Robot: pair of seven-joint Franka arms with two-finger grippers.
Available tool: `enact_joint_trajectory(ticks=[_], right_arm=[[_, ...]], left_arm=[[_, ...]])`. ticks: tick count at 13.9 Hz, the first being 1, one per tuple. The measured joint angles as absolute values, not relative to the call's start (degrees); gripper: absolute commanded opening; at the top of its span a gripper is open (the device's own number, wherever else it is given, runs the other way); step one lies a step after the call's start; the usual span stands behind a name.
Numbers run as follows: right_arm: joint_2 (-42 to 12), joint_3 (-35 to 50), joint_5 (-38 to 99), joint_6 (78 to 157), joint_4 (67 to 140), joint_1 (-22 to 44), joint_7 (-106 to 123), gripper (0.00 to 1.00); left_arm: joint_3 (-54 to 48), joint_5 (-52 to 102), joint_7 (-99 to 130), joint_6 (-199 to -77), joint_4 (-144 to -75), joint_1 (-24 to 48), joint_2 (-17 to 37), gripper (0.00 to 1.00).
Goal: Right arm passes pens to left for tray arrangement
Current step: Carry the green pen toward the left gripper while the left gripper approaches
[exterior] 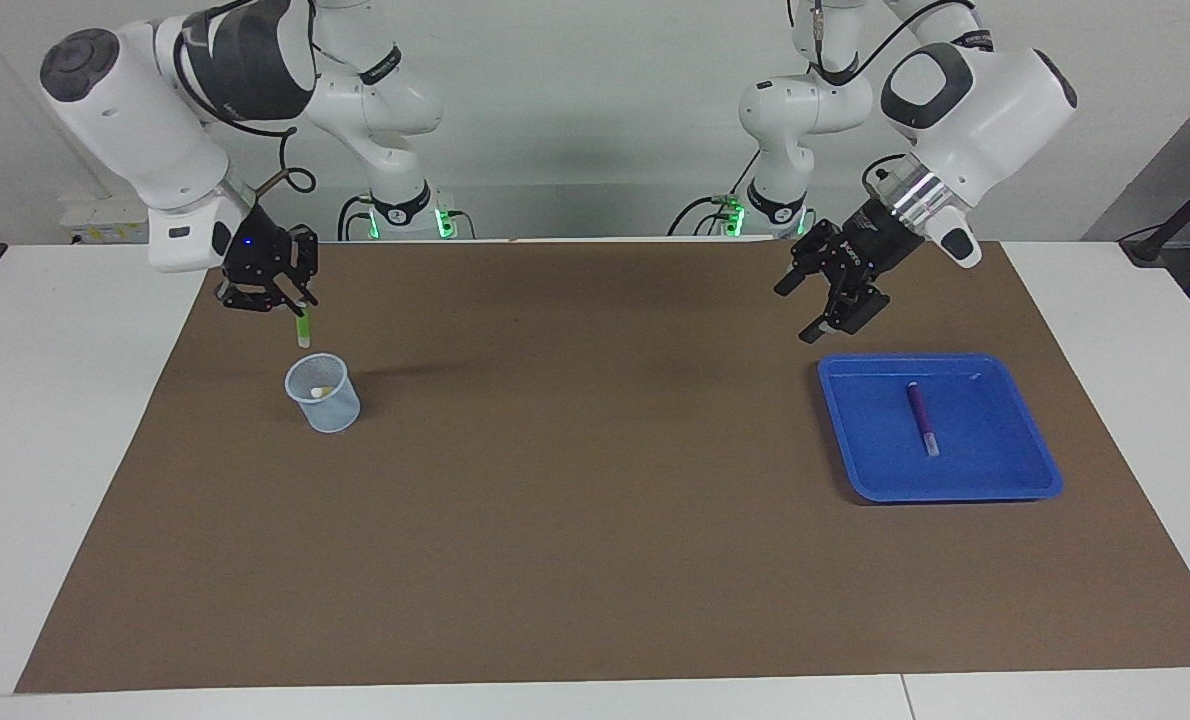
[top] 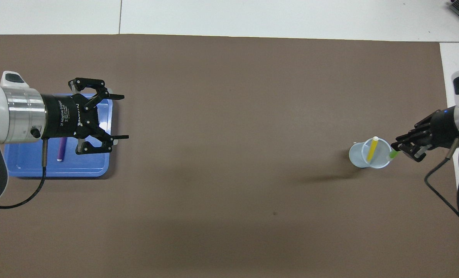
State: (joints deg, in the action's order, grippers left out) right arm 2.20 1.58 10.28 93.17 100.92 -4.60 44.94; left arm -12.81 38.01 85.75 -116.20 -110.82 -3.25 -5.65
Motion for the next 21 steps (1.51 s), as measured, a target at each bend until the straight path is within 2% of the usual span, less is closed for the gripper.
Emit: enact_joint_trajectory(ticks=[4, 7, 11, 14, 21], right_arm=[[2.2, 1.7, 19.8, 92.2, 100.9, -3.6, 30.9, 0.00], [3.1, 1.7, 30.1, 93.7, 104.7, -2.7, 16.1, 0.00], [6.3, 1.8, 39.8, 100.7, 112.5, -2.3, 7.0, 0.00], [8.6, 1.8, 44.8, 107.9, 117.6, 0.5, 0.3, 0.00], [9.5, 1.9, 56.6, 126.2, 122.7, 8.9, -12.8, 0.00]], left_arm=[[-12.8, 38.0, 85.8, -116.2, -110.8, -3.2, -5.7, 0.90], [-12.8, 38.0, 86.4, -116.2, -111.0, -3.3, -5.8, 0.90], [-12.9, 38.0, 91.3, -116.1, -111.0, -3.2, -6.0, 0.90], [-13.0, 38.0, 96.9, -116.0, -111.8, -1.5, -7.0, 0.90], [-13.2, 38.1, 98.5, -117.3, -114.3, 4.5, -8.9, 0.90]])
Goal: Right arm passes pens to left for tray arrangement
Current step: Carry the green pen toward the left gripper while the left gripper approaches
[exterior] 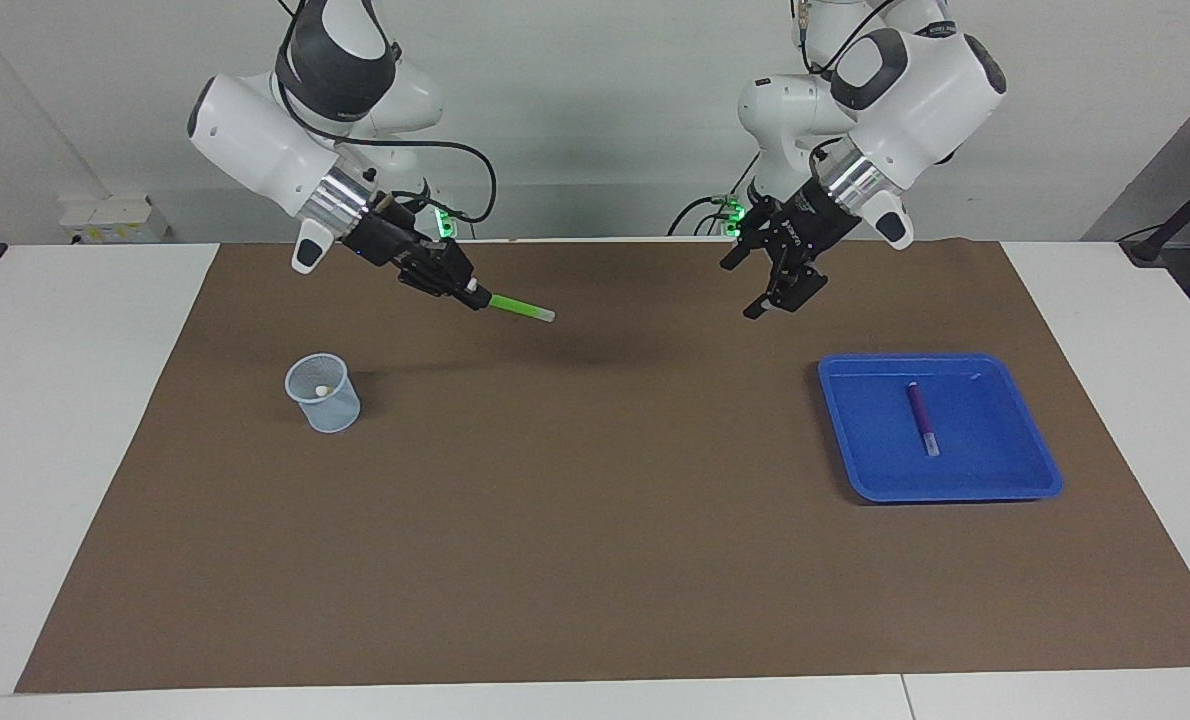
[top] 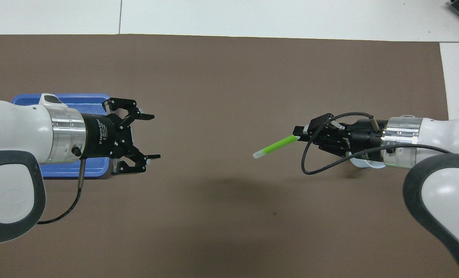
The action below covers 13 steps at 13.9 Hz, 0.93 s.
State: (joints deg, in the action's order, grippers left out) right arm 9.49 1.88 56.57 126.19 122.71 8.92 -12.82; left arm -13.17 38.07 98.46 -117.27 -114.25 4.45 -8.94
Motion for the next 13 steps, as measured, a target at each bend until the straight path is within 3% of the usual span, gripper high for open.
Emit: enact_joint_trajectory(ticks=[6, 13], right_arm=[[9.5, 2.0, 72.0, 146.3, 128.2, 19.3, -13.1, 0.00], [9.5, 2.0, 76.9, 153.3, 128.9, 25.3, -14.2, 0.00]], left_arm=[[-13.2, 38.1, 106.5, -125.4, -116.8, 13.2, -9.2, 0.90], [-13.3, 38.1, 111.0, -135.5, -121.0, 20.5, -10.4, 0.90]])
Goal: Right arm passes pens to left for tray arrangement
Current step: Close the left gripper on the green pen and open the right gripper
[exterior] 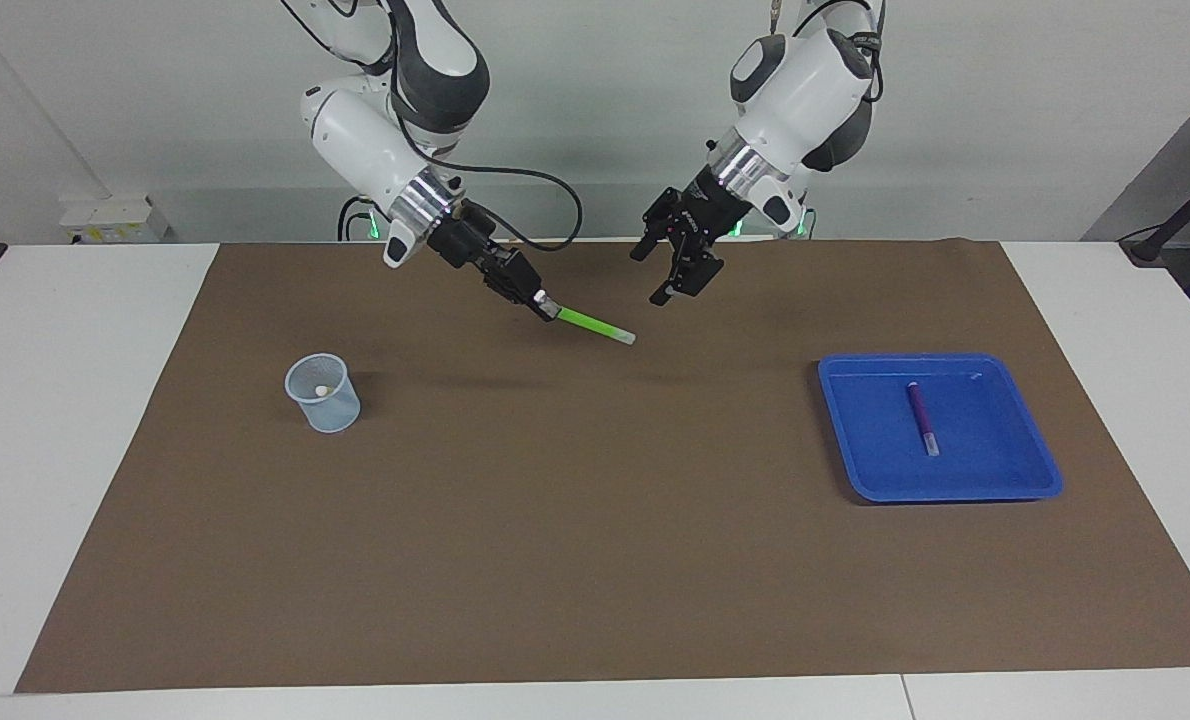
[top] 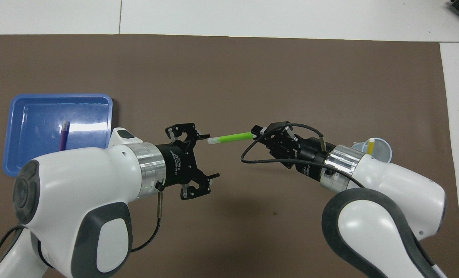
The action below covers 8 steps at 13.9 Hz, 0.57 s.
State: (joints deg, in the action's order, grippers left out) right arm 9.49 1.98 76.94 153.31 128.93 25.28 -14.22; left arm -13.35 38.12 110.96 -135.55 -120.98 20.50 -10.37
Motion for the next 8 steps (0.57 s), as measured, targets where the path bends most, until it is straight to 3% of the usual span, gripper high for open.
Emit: enact_joint_trajectory(ticks=[8], right_arm=[[9.5, 1.9, 77.0, 153.3, 129.0, 25.9, -14.2, 0.00]], left_arm=[[-13.9, 38.1, 112.5, -142.9, -122.7, 21.5, -10.4, 0.90]])
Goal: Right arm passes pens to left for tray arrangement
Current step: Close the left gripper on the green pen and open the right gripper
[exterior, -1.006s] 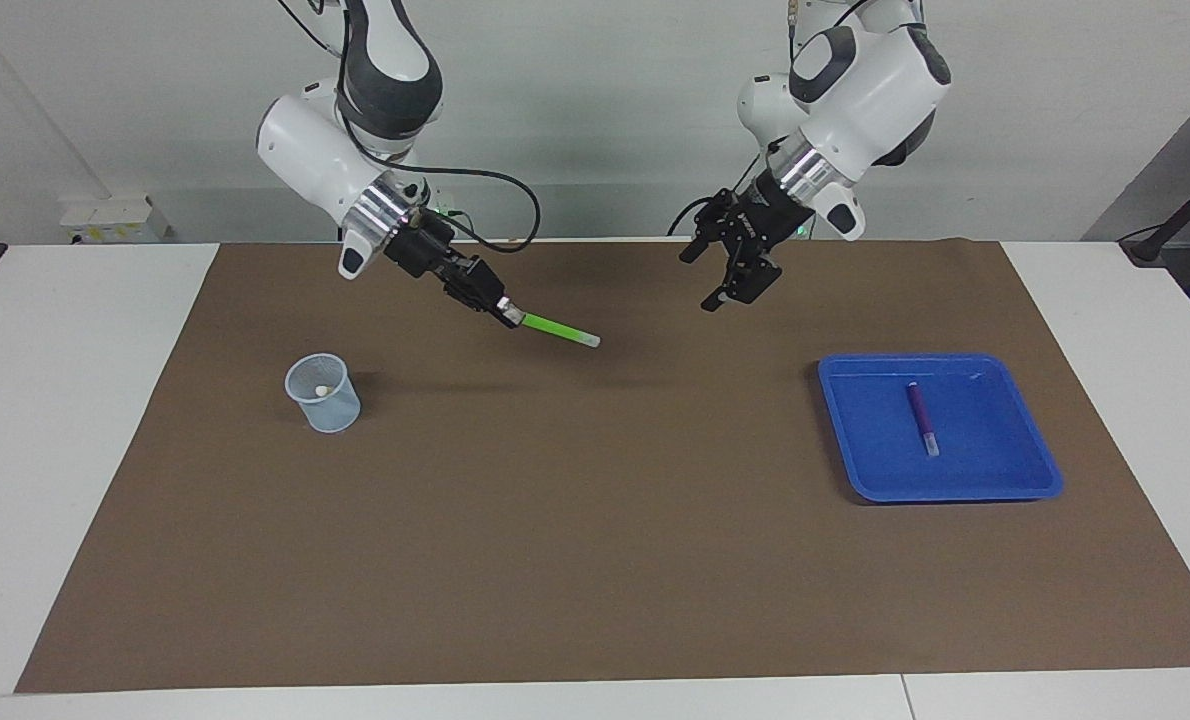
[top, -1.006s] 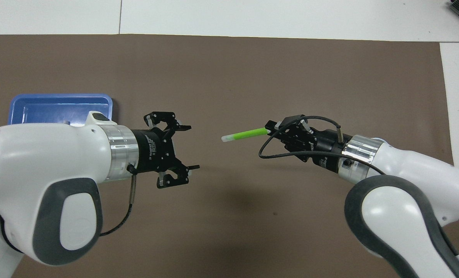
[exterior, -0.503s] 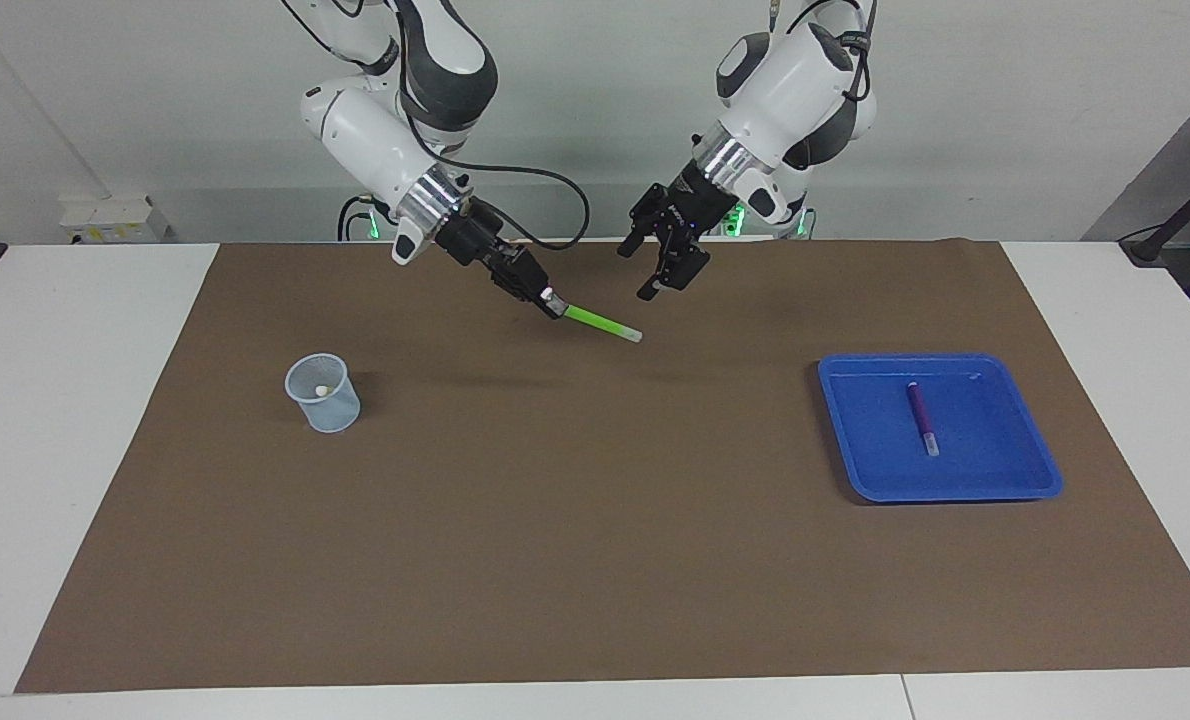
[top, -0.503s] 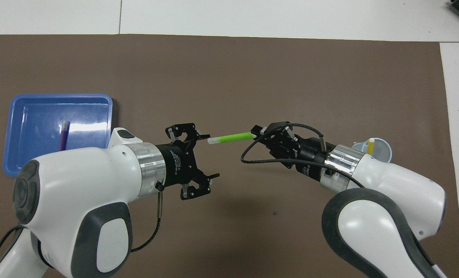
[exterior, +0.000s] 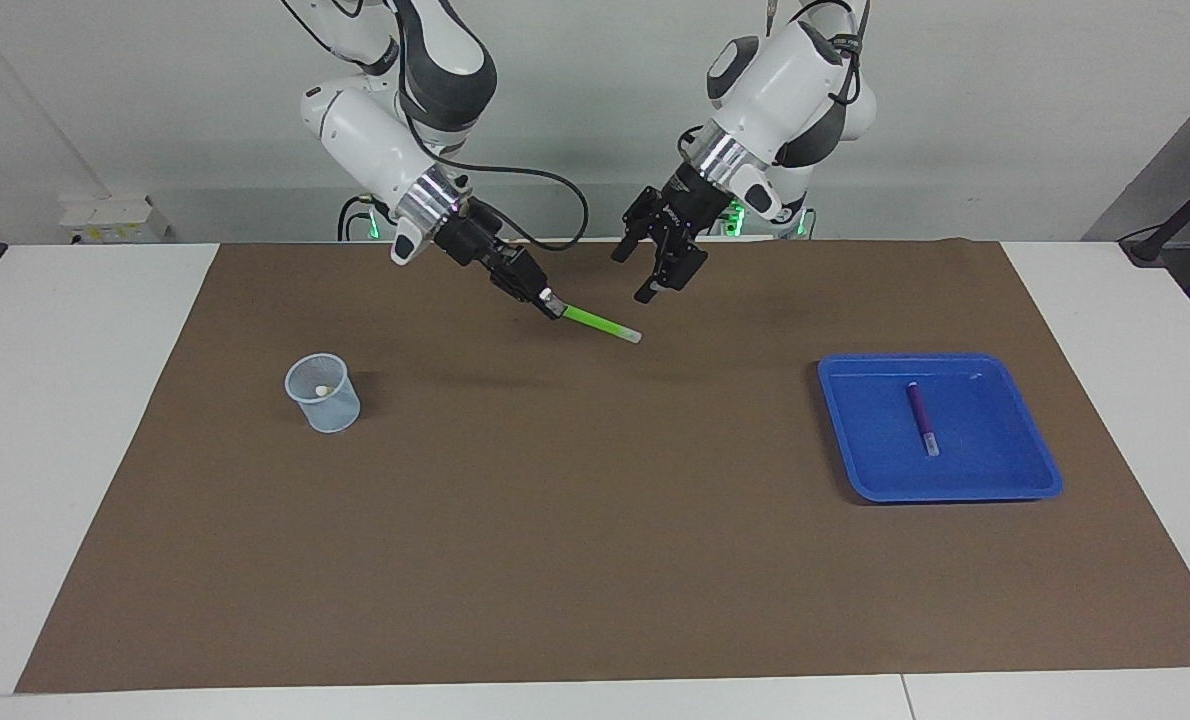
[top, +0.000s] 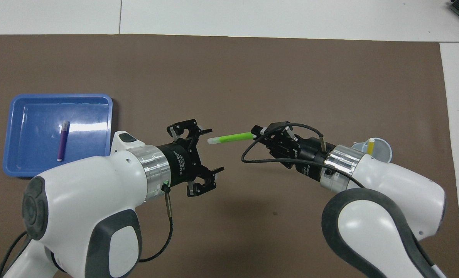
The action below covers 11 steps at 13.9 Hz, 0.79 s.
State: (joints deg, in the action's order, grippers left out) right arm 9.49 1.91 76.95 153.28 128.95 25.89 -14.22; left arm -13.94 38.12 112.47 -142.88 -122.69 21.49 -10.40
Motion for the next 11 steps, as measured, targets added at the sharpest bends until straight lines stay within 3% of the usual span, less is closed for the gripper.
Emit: enact_joint_trajectory(ticks=[11], right_arm=[[10.4, 2.6, 77.0, 153.2, 128.9, 27.9, -15.8, 0.00]], left_arm=[[-14.2, 38.1, 112.7, -149.3, -123.4, 23.4, -7.0, 0.90]])
